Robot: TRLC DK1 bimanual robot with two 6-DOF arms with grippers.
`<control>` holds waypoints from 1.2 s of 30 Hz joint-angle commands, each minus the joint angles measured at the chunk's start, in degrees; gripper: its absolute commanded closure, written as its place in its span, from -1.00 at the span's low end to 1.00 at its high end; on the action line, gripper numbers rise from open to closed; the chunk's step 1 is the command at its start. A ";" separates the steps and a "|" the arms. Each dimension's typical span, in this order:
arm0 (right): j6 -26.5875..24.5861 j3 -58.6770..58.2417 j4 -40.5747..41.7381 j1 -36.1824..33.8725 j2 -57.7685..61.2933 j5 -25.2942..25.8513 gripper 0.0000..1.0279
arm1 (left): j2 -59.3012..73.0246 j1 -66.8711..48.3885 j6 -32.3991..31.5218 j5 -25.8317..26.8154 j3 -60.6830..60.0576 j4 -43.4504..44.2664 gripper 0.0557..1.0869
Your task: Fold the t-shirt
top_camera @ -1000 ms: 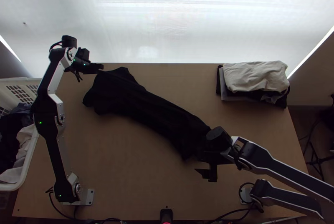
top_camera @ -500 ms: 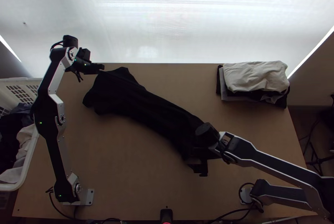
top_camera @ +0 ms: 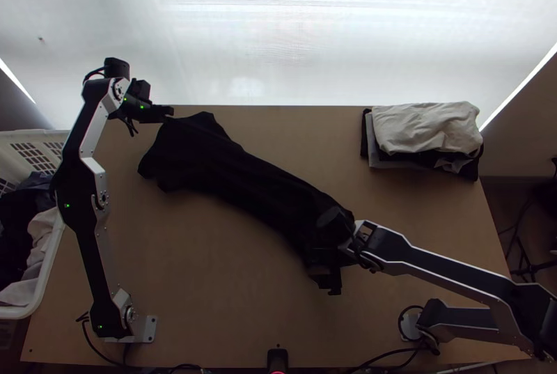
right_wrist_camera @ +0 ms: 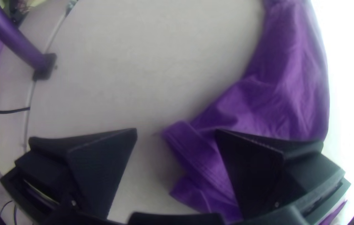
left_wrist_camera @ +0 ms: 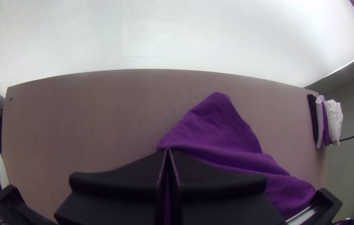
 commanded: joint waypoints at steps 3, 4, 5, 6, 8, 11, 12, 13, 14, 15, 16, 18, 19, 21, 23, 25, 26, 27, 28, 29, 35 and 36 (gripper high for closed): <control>-0.19 -0.97 2.90 -0.04 1.04 0.00 -0.24 | -0.36 0.18 0.06 0.01 0.45 0.15 0.93; -0.19 -0.97 2.99 -0.12 0.95 0.00 -0.16 | -0.36 0.18 0.06 -0.07 0.54 0.15 0.93; -0.19 -1.05 3.43 -0.21 0.78 0.00 -0.03 | -0.45 0.18 0.06 0.01 0.54 0.15 0.93; -0.10 -1.23 3.87 -0.30 0.69 0.00 0.09 | -0.45 0.27 -0.02 0.01 0.54 0.15 0.93; -0.10 -1.58 5.27 -0.83 0.16 0.00 0.36 | -0.53 0.27 0.06 0.01 0.54 0.15 0.93; -0.01 -1.85 5.89 -2.41 -0.45 0.00 0.81 | -0.53 0.27 0.06 0.01 0.54 0.06 0.93; 0.07 -1.76 6.33 -3.20 -0.45 0.00 0.95 | -0.53 0.27 0.06 0.01 0.45 0.06 0.93; 0.16 -1.85 6.50 -4.08 -0.54 0.00 0.94 | -0.53 0.36 0.06 0.01 0.45 0.06 0.93; 0.25 -1.85 6.50 -4.96 -0.54 0.00 0.94 | -0.53 0.36 0.06 0.01 0.45 -0.03 0.93; 0.34 -1.85 6.50 -5.75 -0.54 0.00 0.94 | -0.53 0.36 0.06 0.01 0.45 -0.03 0.93; 0.43 -1.85 6.50 -6.63 -0.63 0.00 0.94 | -0.53 0.44 0.06 0.01 0.45 -0.03 0.93; 0.60 -1.85 6.50 -7.95 -1.16 -0.08 0.94 | -0.53 0.44 0.06 0.01 0.45 -0.11 0.93; 0.69 -1.93 6.50 -8.30 -1.69 -0.08 0.94 | -0.53 0.53 0.06 0.01 0.45 -0.11 0.93; 0.78 -2.55 6.50 -8.38 -2.48 -0.08 0.94 | -0.53 0.53 0.06 0.01 0.45 -0.11 0.93; 1.57 -2.99 6.50 -8.38 -3.27 -0.08 0.94 | -0.53 0.53 0.06 0.01 0.45 -0.11 0.93; 2.10 -3.25 6.50 -8.03 -4.32 -0.08 0.94 | -0.53 0.36 0.06 0.01 0.45 -0.11 0.93; 2.54 -3.25 6.50 -7.86 -4.94 -0.08 0.94 | -0.53 0.36 0.06 0.01 0.45 -0.11 0.93; 3.06 -3.08 6.50 -7.68 -5.55 -0.08 0.94 | -0.53 0.27 0.06 0.01 0.45 -0.11 0.93; 3.59 -2.64 6.50 -7.59 -6.43 -0.08 0.94 | -0.62 0.18 0.06 0.01 0.45 -0.11 0.93; 4.21 -2.11 6.50 -7.42 -7.22 0.00 0.94 | -0.62 0.18 0.06 0.01 0.45 -0.11 0.93; 6.75 1.93 5.98 -5.04 -11.70 0.18 0.94 | -0.62 0.18 -0.02 0.01 0.45 -0.11 0.93; 7.02 3.16 5.45 -4.43 -12.23 0.27 0.94 | -0.62 0.09 -0.02 0.01 0.36 -0.11 0.93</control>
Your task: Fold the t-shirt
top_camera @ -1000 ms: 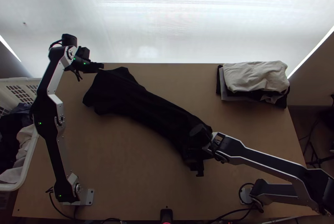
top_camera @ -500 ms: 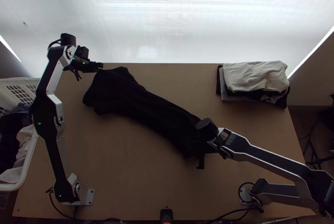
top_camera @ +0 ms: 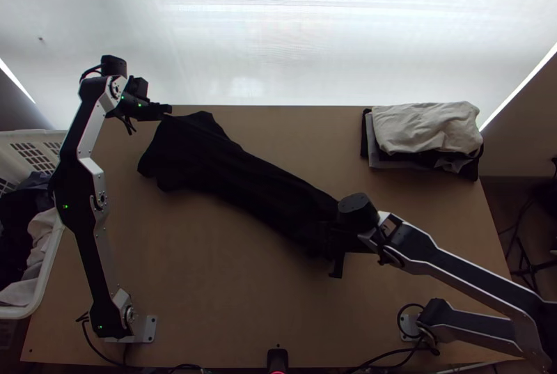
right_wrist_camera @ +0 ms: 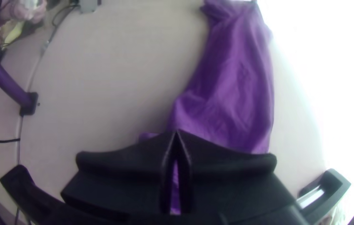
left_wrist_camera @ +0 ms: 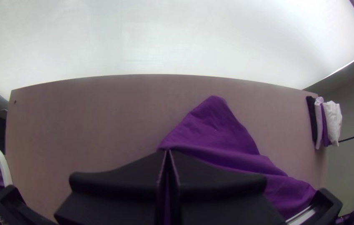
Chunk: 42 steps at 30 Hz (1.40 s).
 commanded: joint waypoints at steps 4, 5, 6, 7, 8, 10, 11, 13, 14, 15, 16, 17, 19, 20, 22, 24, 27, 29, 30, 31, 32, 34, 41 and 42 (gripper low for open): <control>2.69 8.10 -1.72 2.37 -5.20 0.82 0.94 | 0.06 -0.30 -0.05 0.01 -0.45 -0.11 0.93; 2.78 9.16 -1.72 2.28 -5.29 0.99 0.94 | -0.03 -0.39 -0.05 0.01 -0.45 -0.29 0.93; 3.04 10.21 -1.72 2.02 -5.29 1.34 0.94 | -0.21 -0.39 0.04 0.01 -0.45 -0.55 0.93; 3.75 11.53 -1.72 1.49 -5.29 1.52 0.94 | -0.47 -0.48 0.04 0.01 -0.62 -0.91 0.93; 4.63 12.85 -1.72 1.05 -5.20 1.70 0.94 | -0.74 -0.57 0.13 0.01 -0.71 -1.26 0.93; 6.30 15.49 -1.46 -0.36 -4.94 1.70 0.94 | -1.44 -0.65 0.22 0.01 -0.97 -1.70 0.93; 7.17 16.72 -1.37 -1.06 -4.76 1.78 0.94 | -1.88 -0.65 0.13 0.01 -1.41 -1.78 0.93; 8.67 18.91 -1.28 -2.55 -4.32 2.22 0.95 | -3.11 -0.74 0.31 0.01 -2.12 -2.05 0.93; 9.20 19.88 -1.20 -3.43 -4.06 2.84 0.95 | -3.72 -0.92 0.48 0.01 -2.47 -2.40 0.93; 9.28 20.85 -1.20 -4.31 -3.79 3.72 0.95 | -4.43 -0.92 0.57 0.01 -2.73 -2.75 0.93; 9.55 21.90 -1.20 -5.28 -3.62 3.89 0.95 | -5.48 -1.01 0.57 0.01 -3.17 -2.93 0.93; 10.34 23.13 -1.28 -6.68 -3.53 4.16 0.95 | -6.80 -1.01 0.57 0.01 -3.70 -2.93 0.93; 11.57 26.21 -1.81 -9.85 -2.83 4.42 0.95 | -9.44 -1.01 0.57 0.01 -4.40 -3.10 0.93; 11.92 27.88 -2.25 -11.25 -2.56 4.77 0.95 | -10.84 -1.09 0.57 0.10 -4.75 -3.19 0.93; 12.01 31.39 -2.95 -13.89 -1.77 6.09 0.95 | -13.66 -1.44 0.66 0.01 -5.10 -4.07 0.93; 12.01 35.35 -3.75 -16.79 -0.81 6.09 0.95 | -16.82 -1.97 1.19 0.01 -5.10 -5.12 0.93; 11.92 41.94 -5.68 -20.13 0.78 6.09 0.95 | -21.39 -2.24 1.10 0.01 -5.02 -5.74 0.93; 11.74 45.63 -7.17 -20.75 1.57 6.27 0.95 | -23.94 -1.88 1.01 0.10 -4.84 -6.88 0.93; 11.74 47.22 -7.79 -21.45 1.74 6.44 0.95 | -25.17 -1.44 1.01 0.01 -4.93 -7.59 0.93; 11.66 48.36 -8.14 -21.54 1.74 6.62 0.95 | -26.31 -0.65 1.01 0.01 -5.02 -8.38 0.93; 11.57 49.41 -8.67 -21.62 1.74 7.06 0.95 | -27.37 0.23 1.01 0.01 -5.02 -9.34 0.93; 11.57 51.43 -9.72 -22.06 1.48 8.11 0.95 | -29.65 2.25 0.92 0.19 -5.54 -10.84 0.93; 11.74 56.80 -13.33 -24.88 -1.07 10.49 0.95 | -38.09 11.21 2.06 4.50 -8.44 -14.18 0.93; 11.74 57.41 -13.68 -25.58 -1.51 10.49 0.95 | -39.06 12.00 2.33 4.85 -8.44 -14.79 0.93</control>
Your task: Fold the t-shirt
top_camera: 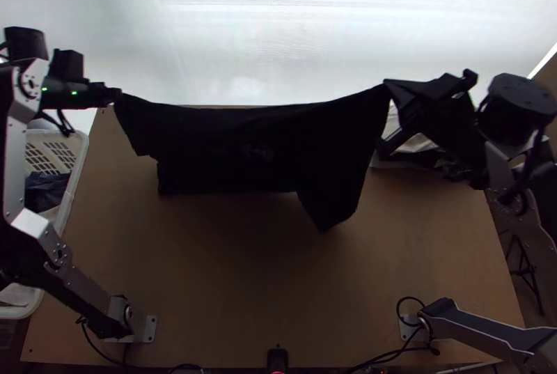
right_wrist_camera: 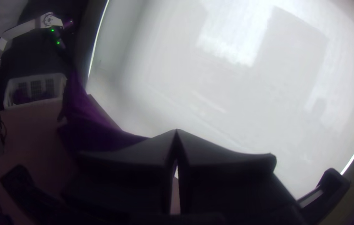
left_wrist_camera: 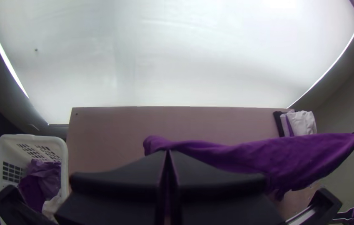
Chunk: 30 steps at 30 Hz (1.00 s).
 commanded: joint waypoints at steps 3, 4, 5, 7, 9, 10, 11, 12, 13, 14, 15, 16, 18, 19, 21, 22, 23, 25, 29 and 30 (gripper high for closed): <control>0.23 8.09 -4.31 -5.00 -2.43 1.68 0.95 | -10.24 9.35 1.74 6.02 -1.36 -4.63 0.93; 0.23 8.79 -4.66 -5.70 -2.69 1.68 0.95 | -11.39 10.14 1.74 7.08 -1.36 -4.81 0.93; 0.23 9.76 -5.27 -6.14 -2.87 1.68 0.95 | -12.62 10.76 1.92 8.04 -1.36 -4.90 0.93; 0.32 11.52 -6.51 -6.23 -3.49 1.68 0.95 | -15.34 11.90 1.92 10.77 -1.28 -4.90 0.93; 0.23 12.57 -7.91 -6.23 -4.36 1.68 0.95 | -18.15 12.95 1.83 13.58 -1.28 -5.16 0.93; 0.23 12.66 -8.09 -6.14 -5.15 1.68 0.95 | -19.73 13.13 1.74 14.64 -1.36 -5.34 0.93; 0.14 12.75 -8.44 -6.23 -6.03 1.68 0.95 | -21.40 13.22 1.74 15.34 -1.28 -5.60 0.93; 0.14 12.92 -9.23 -6.23 -6.91 1.68 0.95 | -23.16 13.31 1.74 16.04 -1.36 -5.78 0.93; -0.12 12.84 -9.76 -6.14 -8.06 1.59 0.95 | -24.92 13.22 1.74 16.48 -1.36 -5.78 0.93; -0.39 12.57 -10.11 -6.14 -9.46 1.59 0.95 | -26.68 13.22 1.65 16.75 -1.45 -5.78 0.93; -0.48 12.31 -10.64 -6.14 -10.78 1.59 0.95 | -28.70 13.22 1.74 17.18 -1.54 -5.78 0.93; -0.74 12.05 -11.60 -6.05 -12.19 1.59 0.95 | -30.63 13.31 1.92 17.45 -1.54 -5.69 0.93; -0.83 10.82 -12.22 -5.26 -15.61 1.50 0.95 | -34.59 13.22 2.09 18.15 -1.54 -4.99 0.93; -1.00 10.02 -12.22 -5.09 -17.20 1.59 0.95 | -36.43 13.22 2.18 18.15 -1.54 -4.72 0.93; -1.44 8.71 -12.22 -5.09 -20.01 1.59 0.95 | -39.42 13.04 2.09 18.41 -1.54 -4.11 0.93; -1.44 8.62 -12.22 -5.09 -20.71 1.59 0.95 | -40.65 12.78 2.00 18.50 -1.54 -3.67 0.93; -1.71 8.71 -12.04 -5.26 -21.24 1.59 0.95 | -41.80 12.69 1.39 18.50 -1.54 -2.79 0.93; -1.97 9.76 -11.60 -5.44 -21.77 1.59 0.95 | -43.47 12.43 -0.81 18.50 -1.54 -0.59 0.93; -3.02 10.73 -8.53 -5.97 -22.65 1.59 0.95 | -46.28 12.51 -5.64 18.50 -2.51 5.38 0.93; -3.02 11.25 -7.38 -5.97 -22.91 1.59 0.95 | -47.24 12.43 -6.70 18.50 -3.56 7.93 0.93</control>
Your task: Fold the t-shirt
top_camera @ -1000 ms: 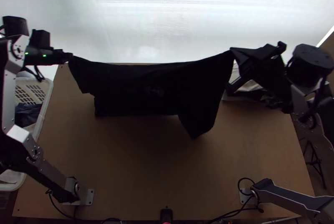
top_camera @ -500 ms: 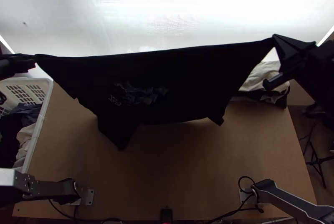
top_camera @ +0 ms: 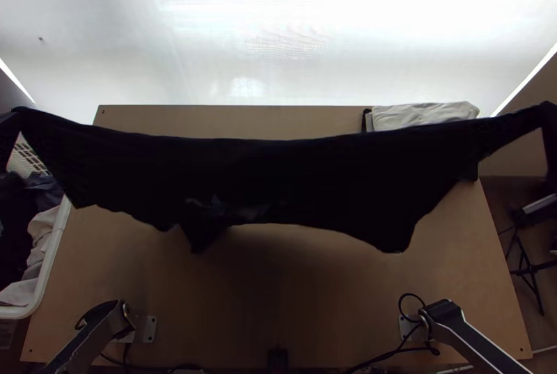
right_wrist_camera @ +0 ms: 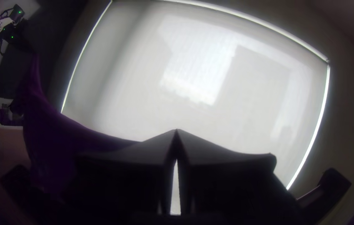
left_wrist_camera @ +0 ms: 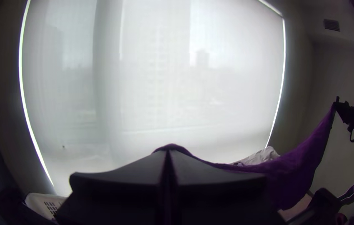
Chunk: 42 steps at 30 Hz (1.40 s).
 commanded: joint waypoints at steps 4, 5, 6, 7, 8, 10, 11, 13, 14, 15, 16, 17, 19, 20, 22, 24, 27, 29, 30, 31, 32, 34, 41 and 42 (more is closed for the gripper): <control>-1.74 2.96 8.58 -0.11 -3.11 -0.14 0.95 | -9.87 -0.40 -9.45 0.41 -5.92 18.24 0.93; -1.65 2.96 10.07 0.16 -3.19 -0.05 0.95 | -10.22 -0.40 -10.51 0.41 -6.36 20.26 0.93; -1.65 2.96 11.13 0.42 -3.19 -0.14 0.95 | -10.48 -0.40 -12.00 0.32 -6.89 22.81 0.93; -1.65 3.22 11.74 0.42 -3.11 -0.14 0.95 | -10.74 -0.32 -13.32 0.23 -6.97 24.65 0.93; -1.65 3.22 12.71 0.60 -3.28 -0.14 0.95 | -10.92 -0.32 -15.08 0.23 -6.97 26.41 0.93; -1.47 3.49 13.32 0.86 -3.63 -0.40 0.95 | -12.06 -0.40 -16.22 0.05 -7.33 27.99 0.93; -1.30 3.75 13.32 0.95 -3.81 -0.58 0.95 | -12.94 -0.49 -16.22 -0.03 -7.85 28.79 0.93; -0.33 4.19 13.24 1.21 -4.42 -1.37 0.95 | -15.58 -0.67 -16.39 0.05 -9.44 30.10 0.93; 0.02 4.36 12.62 1.21 -4.86 -1.63 0.95 | -16.72 -0.76 -17.01 0.14 -10.14 30.89 0.93; 0.81 4.72 11.83 1.21 -5.13 -1.72 0.95 | -17.60 -1.02 -17.01 0.41 -10.40 30.63 0.93; 1.60 5.24 10.51 1.21 -5.30 -1.81 0.95 | -18.65 -1.55 -17.01 0.41 -11.19 30.63 0.93; 2.39 5.51 9.28 1.12 -5.57 -2.07 0.95 | -19.36 -2.16 -17.01 0.58 -11.98 30.46 0.93; 3.36 5.33 7.17 1.12 -6.45 -2.42 0.95 | -20.06 -3.30 -16.92 1.20 -12.25 28.87 0.93; 3.97 5.51 6.38 1.12 -6.71 -2.69 0.95 | -20.24 -4.10 -16.92 1.37 -11.98 27.99 0.93; 4.85 6.12 3.92 0.86 -7.15 -3.48 0.95 | -20.68 -6.12 -17.01 1.37 -11.63 25.97 0.93; 5.64 6.39 1.11 0.33 -7.76 -4.18 0.95 | -21.38 -6.82 -16.92 1.46 -12.16 23.60 0.93; 6.26 6.21 -3.73 -0.11 -8.73 -4.53 0.95 | -22.43 -8.40 -16.31 1.90 -14.18 19.47 0.93; 6.52 5.68 -6.98 -0.20 -9.52 -4.53 0.95 | -22.35 -9.90 -16.22 1.90 -15.68 15.69 0.93; 6.61 5.77 -8.39 -0.28 -9.79 -4.53 0.95 | -21.82 -10.78 -16.31 1.90 -16.12 13.67 0.93; 6.70 5.77 -9.35 -0.46 -9.87 -4.44 0.95 | -21.20 -11.74 -16.31 1.90 -16.20 12.17 0.93; 6.79 5.86 -10.41 -0.99 -9.96 -4.44 0.95 | -20.50 -12.80 -16.31 1.81 -16.12 11.12 0.93; 7.31 5.33 -12.08 -1.87 -9.96 -4.44 0.95 | -19.53 -13.50 -16.22 1.81 -16.03 9.98 0.93; 14.35 -6.53 -13.40 -5.12 -10.05 -7.17 0.95 | -15.84 -14.55 -15.34 1.90 -23.32 7.16 0.93; 14.87 -9.43 -13.13 -5.12 -10.31 -7.26 0.95 | -15.14 -14.38 -15.43 1.90 -24.99 7.69 0.93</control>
